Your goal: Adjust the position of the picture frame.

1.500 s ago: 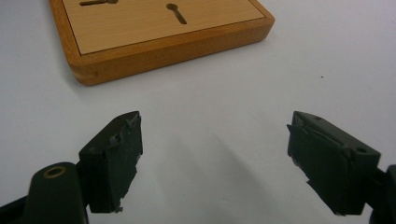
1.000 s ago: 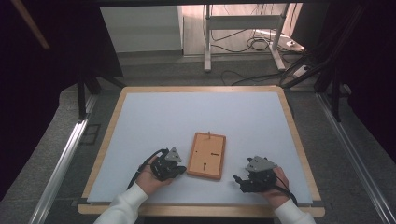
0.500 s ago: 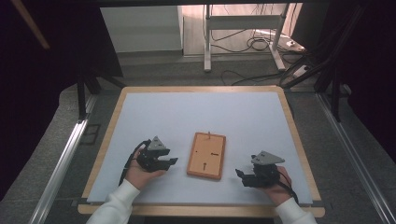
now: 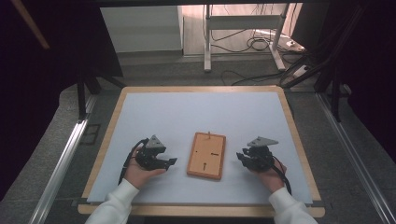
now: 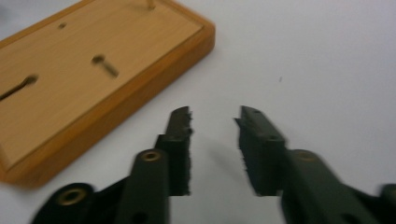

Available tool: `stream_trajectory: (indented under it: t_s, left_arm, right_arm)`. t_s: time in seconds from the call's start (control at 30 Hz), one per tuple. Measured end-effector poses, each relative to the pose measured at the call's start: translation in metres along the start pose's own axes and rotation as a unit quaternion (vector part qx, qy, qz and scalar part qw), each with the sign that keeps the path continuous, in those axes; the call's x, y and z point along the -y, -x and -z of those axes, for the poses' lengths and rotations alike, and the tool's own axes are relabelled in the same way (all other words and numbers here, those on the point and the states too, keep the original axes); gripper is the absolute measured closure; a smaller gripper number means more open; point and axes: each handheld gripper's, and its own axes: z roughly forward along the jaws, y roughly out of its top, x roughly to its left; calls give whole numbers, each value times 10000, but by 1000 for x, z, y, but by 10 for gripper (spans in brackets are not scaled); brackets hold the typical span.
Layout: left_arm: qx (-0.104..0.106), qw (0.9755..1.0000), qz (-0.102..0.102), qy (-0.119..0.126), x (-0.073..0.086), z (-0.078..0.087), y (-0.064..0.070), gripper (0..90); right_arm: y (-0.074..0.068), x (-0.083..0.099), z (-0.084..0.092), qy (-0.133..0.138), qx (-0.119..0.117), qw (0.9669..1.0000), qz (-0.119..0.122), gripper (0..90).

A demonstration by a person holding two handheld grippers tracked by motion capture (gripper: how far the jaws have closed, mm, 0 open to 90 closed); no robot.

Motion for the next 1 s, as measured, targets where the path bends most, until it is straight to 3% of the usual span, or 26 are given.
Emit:
stream_trajectory:
  t_s: [0.03, 0.17, 0.23, 0.37, 0.67, 1.0]
  left_arm:
    - [2, 10000, 18, 4, 0, 0, -1, 326]
    - [-27, 10000, 44, 9, 1, 1, -3, 324]
    - [-38, 10000, 53, 5, 1, 1, -3, 322]
    - [-49, 10000, 60, -12, 2, 0, -4, 320]
    - [-57, 10000, 52, -51, 2, -2, -3, 319]
    - [-69, 9999, 82, -85, 3, -2, -5, 316]
  right_arm:
    - [0, -10, -10, -2, 49, 10000, 60, 828]
    - [-1, -21, -28, -56, 76, 9999, 130, 899]
    - [-3, -26, -46, -194, 39, 9998, 74, 900]
    - [-6, -28, -58, -315, 79, 9994, 95, 900]
    - [-9, -31, -62, -258, 92, 9996, 110, 900]
    - [-29, -39, -66, -164, -88, 9988, 445, 900]
